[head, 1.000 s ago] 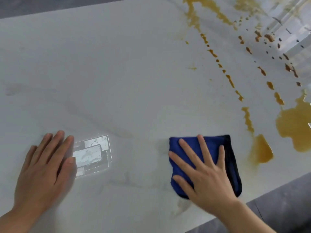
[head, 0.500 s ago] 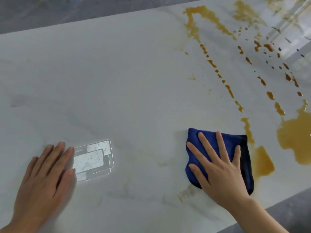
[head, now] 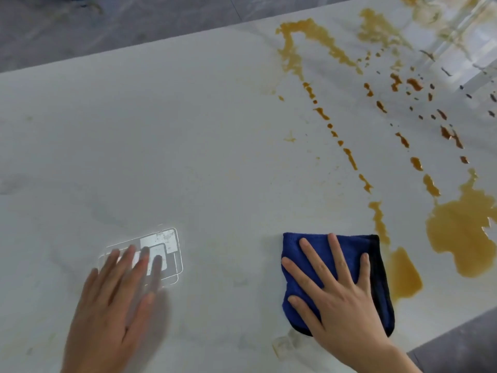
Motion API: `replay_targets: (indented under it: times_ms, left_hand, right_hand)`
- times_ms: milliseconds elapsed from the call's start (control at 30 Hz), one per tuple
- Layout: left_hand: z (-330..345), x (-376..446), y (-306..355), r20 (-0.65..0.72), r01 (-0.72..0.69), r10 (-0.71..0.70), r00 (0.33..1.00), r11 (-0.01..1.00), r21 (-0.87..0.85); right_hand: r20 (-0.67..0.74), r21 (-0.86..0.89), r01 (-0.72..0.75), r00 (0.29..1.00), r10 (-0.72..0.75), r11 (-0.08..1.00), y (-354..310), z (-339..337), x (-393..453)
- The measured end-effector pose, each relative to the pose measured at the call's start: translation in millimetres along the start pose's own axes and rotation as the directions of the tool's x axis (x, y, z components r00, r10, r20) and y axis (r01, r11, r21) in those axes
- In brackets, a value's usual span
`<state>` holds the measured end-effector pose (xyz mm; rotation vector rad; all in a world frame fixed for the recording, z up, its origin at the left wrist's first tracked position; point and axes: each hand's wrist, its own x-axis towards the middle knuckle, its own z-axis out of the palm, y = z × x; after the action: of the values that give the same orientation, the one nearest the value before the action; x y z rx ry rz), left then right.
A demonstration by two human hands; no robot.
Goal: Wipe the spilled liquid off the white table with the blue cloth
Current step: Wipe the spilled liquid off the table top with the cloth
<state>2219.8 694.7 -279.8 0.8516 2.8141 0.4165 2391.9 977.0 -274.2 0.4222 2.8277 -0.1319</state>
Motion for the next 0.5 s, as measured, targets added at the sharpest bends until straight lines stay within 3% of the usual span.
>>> replay_targets:
  times_ms: [67,133,500]
  left_hand:
    - [4,7,39,-0.009,-0.152,0.152,0.988,0.988,-0.008]
    - [10,18,71,0.014,-0.193,0.193,0.981,0.981,-0.005]
    - [51,78,153,0.101,-0.089,0.074,0.992,0.983,0.162]
  right_hand:
    - [0.002,0.022,-0.009,1.000,0.009,1.000,2,0,-4]
    - [0.007,0.019,0.004,1.000,-0.004,1.000,6,1,-9]
    - [-0.021,-0.010,0.089,0.996,-0.090,0.996,25,11,-27]
